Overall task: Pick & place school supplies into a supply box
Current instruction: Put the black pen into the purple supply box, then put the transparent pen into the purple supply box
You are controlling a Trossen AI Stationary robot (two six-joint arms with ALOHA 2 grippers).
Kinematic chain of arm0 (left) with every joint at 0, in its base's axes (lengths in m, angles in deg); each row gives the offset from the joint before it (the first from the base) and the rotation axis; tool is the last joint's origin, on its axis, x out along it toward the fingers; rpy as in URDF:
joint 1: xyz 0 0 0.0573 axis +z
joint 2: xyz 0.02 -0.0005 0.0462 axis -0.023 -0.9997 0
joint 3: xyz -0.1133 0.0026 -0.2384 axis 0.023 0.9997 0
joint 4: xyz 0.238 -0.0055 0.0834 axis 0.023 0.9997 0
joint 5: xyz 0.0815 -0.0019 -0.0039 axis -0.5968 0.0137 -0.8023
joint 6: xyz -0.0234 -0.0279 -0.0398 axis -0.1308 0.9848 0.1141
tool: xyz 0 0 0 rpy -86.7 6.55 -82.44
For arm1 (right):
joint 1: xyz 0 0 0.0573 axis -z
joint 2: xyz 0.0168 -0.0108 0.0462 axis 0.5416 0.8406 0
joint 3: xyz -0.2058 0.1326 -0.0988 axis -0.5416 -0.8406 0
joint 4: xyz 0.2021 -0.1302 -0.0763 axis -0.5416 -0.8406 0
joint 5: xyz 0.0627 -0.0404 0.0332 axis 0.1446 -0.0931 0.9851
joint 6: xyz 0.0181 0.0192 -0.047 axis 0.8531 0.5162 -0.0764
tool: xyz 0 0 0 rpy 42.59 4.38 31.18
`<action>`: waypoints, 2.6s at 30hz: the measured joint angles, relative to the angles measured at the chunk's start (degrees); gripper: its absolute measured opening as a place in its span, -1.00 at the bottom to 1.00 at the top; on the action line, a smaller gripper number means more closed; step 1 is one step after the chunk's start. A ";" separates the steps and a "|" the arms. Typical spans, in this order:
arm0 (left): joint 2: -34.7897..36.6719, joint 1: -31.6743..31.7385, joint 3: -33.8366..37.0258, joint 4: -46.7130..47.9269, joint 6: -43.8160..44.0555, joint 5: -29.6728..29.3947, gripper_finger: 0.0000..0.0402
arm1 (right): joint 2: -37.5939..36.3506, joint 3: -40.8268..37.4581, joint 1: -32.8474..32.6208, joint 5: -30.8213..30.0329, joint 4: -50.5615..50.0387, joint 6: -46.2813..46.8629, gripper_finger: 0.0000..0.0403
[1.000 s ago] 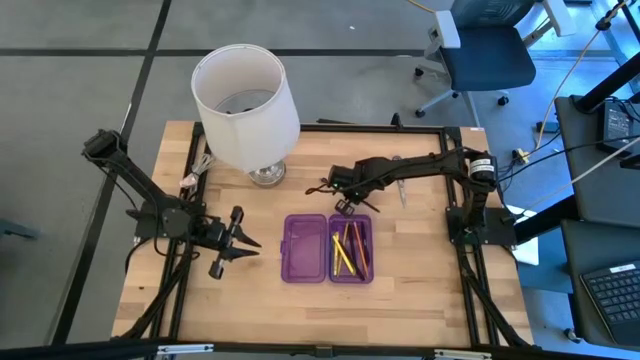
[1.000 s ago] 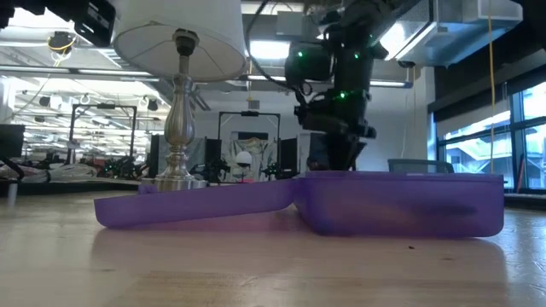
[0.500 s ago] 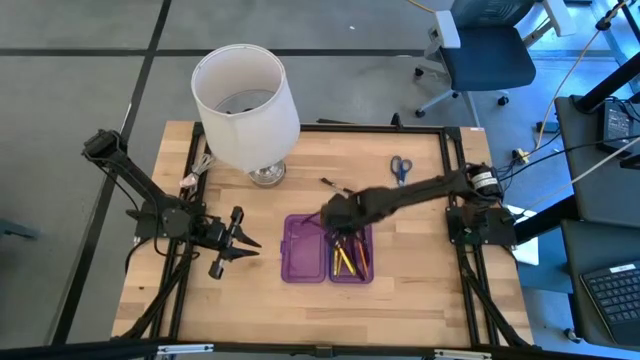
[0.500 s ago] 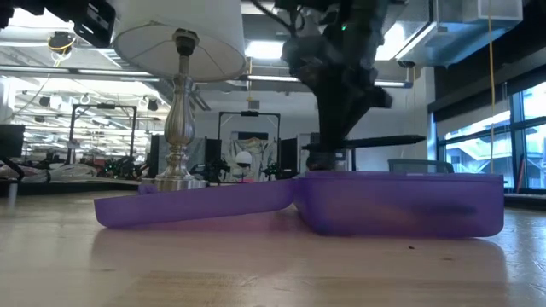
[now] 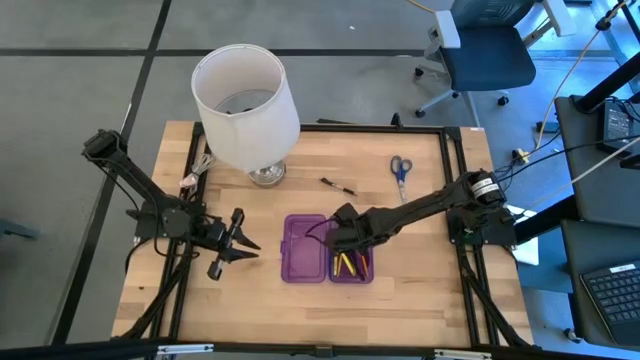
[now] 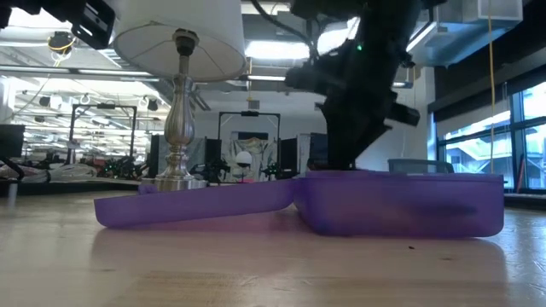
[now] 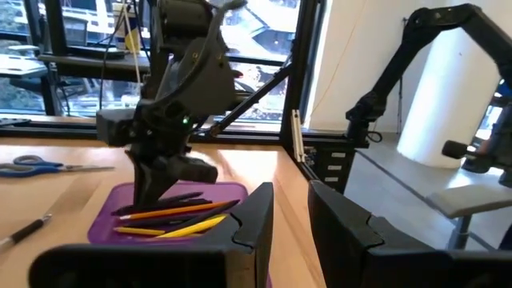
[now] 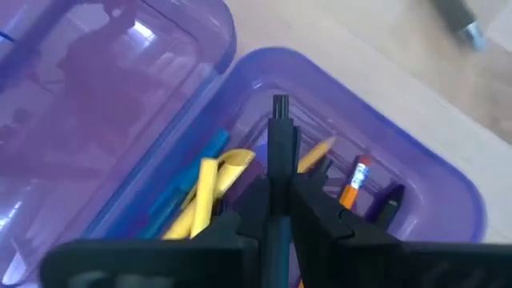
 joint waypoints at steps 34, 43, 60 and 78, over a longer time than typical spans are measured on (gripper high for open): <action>0.01 0.00 -0.02 0.46 -0.08 0.12 -0.63 | -0.36 7.54 1.79 1.23 -7.79 -14.39 -0.13; -0.01 0.00 -0.02 0.47 -0.05 0.11 -0.63 | -0.42 10.10 12.48 6.60 -15.68 -38.47 -0.12; -0.57 0.14 -0.09 5.95 3.00 -2.93 -0.63 | -0.11 -4.00 30.41 16.68 6.91 -61.83 -0.12; -0.55 5.03 -0.07 6.05 -1.60 -6.90 -0.63 | -0.43 -13.25 30.16 18.08 17.15 -63.06 -0.37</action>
